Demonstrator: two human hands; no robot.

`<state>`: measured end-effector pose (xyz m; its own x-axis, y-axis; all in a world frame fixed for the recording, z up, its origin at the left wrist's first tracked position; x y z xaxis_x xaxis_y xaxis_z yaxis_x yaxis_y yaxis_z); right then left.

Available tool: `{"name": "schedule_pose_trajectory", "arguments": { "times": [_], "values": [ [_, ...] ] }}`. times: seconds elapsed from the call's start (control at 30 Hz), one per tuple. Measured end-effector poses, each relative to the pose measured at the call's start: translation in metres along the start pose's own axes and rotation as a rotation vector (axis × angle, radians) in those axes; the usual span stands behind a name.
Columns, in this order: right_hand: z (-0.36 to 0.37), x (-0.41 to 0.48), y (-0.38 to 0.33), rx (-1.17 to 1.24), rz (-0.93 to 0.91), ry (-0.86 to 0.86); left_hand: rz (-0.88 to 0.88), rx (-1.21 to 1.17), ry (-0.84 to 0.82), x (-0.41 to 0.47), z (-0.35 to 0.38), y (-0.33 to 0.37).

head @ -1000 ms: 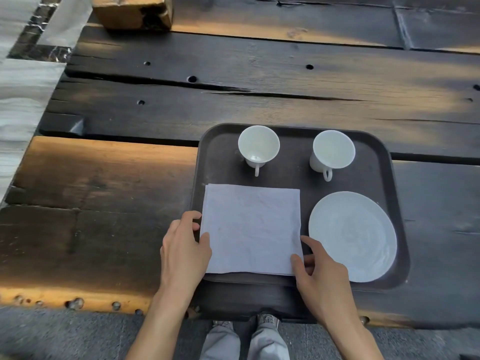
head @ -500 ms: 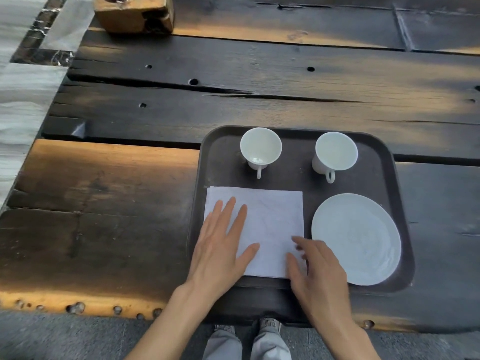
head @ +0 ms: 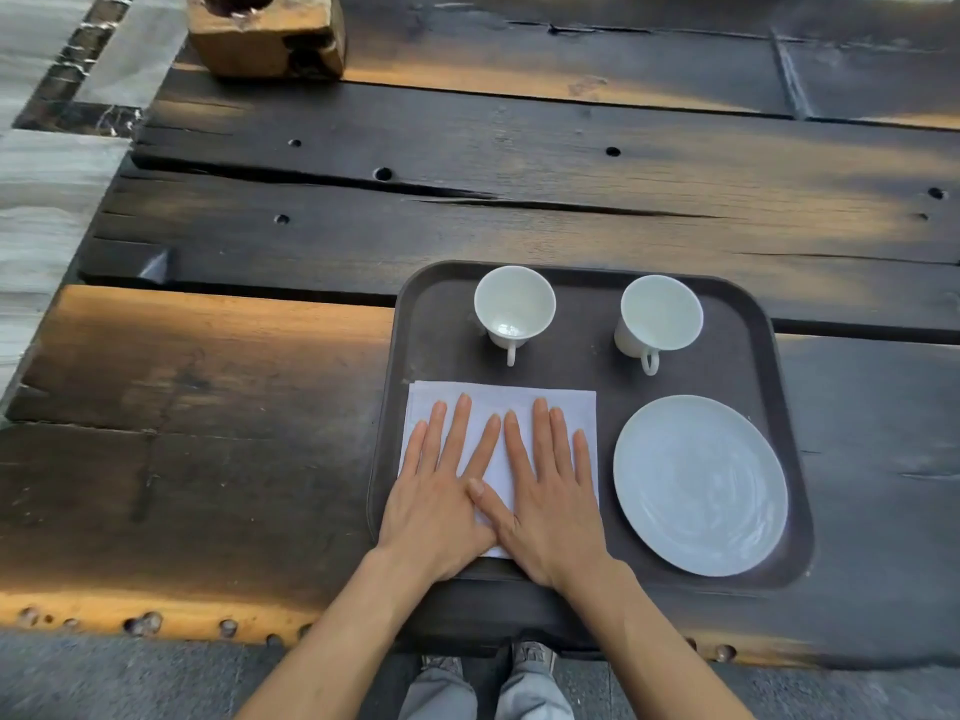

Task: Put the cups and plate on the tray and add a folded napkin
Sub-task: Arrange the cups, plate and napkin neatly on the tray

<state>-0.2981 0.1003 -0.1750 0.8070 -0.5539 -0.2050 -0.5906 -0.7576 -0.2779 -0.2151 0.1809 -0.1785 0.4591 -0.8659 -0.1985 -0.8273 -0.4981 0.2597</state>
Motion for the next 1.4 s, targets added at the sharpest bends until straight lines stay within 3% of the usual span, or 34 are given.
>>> {"name": "schedule_pose_trajectory", "arguments": {
  "times": [0.13, 0.23, 0.4, 0.53, 0.67, 1.03, 1.4],
  "values": [
    [-0.005, -0.001, -0.003, 0.025, 0.003, -0.024, 0.007, -0.020, 0.018, -0.001, -0.004, -0.001],
    [-0.014, -0.005, 0.001, 0.194, -0.028, -0.042, 0.013, -0.003, 0.028, -0.003, -0.010, 0.002],
    [-0.067, -0.038, 0.058, 0.501, 0.140, 0.244, 0.037, -0.259, 0.269, -0.013, -0.043, 0.023],
    [-0.098, -0.063, 0.139, 0.526, 0.425, 0.394, -0.225, -0.696, 0.072, 0.000, -0.037, 0.063],
    [-0.114, -0.067, 0.201, 0.459, 0.559, 0.380, -0.330, -0.786, -0.093, 0.010, -0.015, 0.098],
    [-0.124, -0.056, 0.253, 0.321, 0.489, 0.252, -0.614, -0.895, -0.030, 0.005, 0.010, 0.113],
    [-0.126, -0.052, 0.253, 0.231, 0.406, 0.186, -0.668, -0.893, 0.075, 0.017, 0.003, 0.107]
  ]
}}
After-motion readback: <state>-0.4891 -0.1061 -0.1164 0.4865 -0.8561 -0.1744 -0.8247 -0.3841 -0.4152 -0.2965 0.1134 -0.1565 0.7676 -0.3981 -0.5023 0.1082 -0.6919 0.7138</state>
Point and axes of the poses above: each hand's wrist, its own x-axis towards the middle knuckle, its own z-axis out of the palm, y = z × x, the point moved 8 cm from there along x, towards the middle knuckle, and after that the axes turned 2 degrees about y, right-handed, at the moved point
